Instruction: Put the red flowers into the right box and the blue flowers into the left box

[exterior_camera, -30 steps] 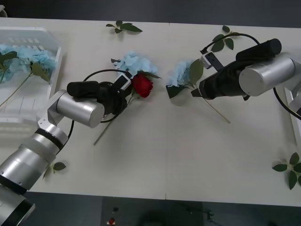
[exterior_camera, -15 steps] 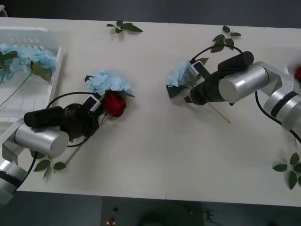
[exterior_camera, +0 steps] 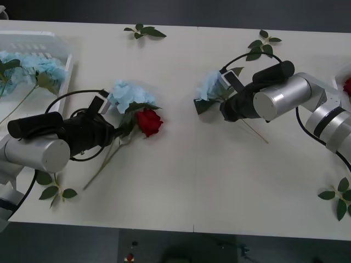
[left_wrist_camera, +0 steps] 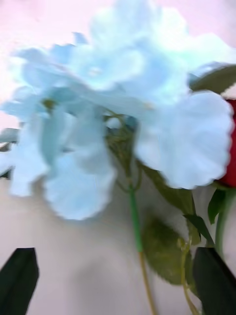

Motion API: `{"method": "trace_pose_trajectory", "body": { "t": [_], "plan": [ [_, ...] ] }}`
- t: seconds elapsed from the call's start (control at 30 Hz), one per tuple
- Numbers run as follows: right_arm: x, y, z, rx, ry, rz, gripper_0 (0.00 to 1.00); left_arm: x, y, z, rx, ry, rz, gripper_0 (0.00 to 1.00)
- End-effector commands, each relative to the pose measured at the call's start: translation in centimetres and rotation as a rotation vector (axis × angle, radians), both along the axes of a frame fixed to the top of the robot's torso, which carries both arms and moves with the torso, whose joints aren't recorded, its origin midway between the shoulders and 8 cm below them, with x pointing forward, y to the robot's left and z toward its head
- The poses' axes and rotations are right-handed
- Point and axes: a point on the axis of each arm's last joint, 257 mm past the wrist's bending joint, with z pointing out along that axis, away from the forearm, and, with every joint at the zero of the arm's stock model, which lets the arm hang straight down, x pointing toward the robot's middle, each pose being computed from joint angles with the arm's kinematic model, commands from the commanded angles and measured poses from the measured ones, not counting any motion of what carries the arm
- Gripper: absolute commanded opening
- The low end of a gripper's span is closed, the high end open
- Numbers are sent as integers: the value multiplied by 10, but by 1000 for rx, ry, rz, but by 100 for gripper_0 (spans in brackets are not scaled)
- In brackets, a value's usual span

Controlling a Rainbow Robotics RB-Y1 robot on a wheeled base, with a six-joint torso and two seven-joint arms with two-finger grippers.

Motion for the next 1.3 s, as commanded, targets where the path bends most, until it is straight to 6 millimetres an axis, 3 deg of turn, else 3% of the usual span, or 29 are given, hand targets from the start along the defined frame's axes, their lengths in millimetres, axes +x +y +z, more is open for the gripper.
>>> {"method": "trace_pose_trajectory", "body": {
  "t": [0.03,0.2,0.37,0.7,1.03,1.3],
  "plan": [
    [16,16,32,6,-69,42,0,7,5,25,1,-49,4,100],
    [17,18,33,15,-72,42,0,15,26,37,29,-81,32,100],
    [18,17,39,42,-76,33,0,20,32,43,59,-97,32,100],
    [13,7,90,273,-52,-20,0,39,31,47,93,-71,39,100],
    [-33,-12,157,522,-32,61,0,56,26,44,130,-76,56,100],
    [-83,-21,205,614,-108,221,0,58,-1,32,136,-54,21,100]
  ]
}}
